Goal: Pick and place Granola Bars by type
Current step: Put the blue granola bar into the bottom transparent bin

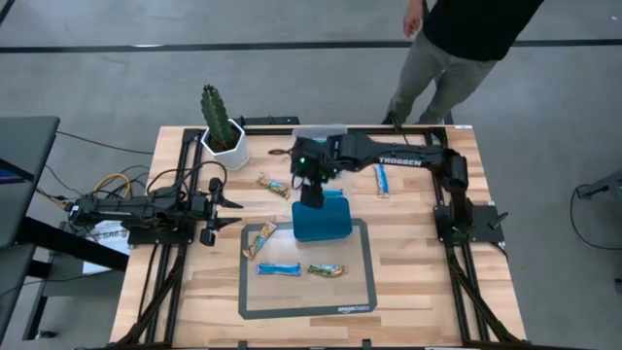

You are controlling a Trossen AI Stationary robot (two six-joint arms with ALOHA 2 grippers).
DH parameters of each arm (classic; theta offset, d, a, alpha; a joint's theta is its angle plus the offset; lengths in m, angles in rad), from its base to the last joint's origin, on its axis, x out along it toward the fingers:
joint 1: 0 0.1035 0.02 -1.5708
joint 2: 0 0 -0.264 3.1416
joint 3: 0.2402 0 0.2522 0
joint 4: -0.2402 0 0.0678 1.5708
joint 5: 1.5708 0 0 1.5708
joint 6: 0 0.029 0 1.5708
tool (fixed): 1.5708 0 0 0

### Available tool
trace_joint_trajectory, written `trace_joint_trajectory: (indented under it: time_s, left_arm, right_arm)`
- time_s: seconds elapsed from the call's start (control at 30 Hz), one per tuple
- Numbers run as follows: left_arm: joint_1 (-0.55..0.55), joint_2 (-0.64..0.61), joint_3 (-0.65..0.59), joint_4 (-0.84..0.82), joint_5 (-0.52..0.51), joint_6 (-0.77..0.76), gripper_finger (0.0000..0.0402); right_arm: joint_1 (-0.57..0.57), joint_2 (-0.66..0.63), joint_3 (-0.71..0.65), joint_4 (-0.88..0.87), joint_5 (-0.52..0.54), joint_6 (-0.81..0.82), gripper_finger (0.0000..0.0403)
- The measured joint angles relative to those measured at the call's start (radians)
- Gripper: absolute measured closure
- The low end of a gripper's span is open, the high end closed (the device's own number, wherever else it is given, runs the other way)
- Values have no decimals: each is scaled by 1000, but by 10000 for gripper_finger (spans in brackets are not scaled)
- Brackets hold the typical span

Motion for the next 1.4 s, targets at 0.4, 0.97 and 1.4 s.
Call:
trace_joint_trajectory:
  time_s: [0.4,0.97,1.4]
  left_arm:
    - [0,0,0,0,0,0,249]
    - [0,2,0,-1,0,0,249]
    - [0,2,0,0,0,0,249]
  right_arm:
    - [287,8,16,31,-1,-1,173]
    - [423,225,23,255,-1,53,173]
    - [421,382,53,268,64,95,173]
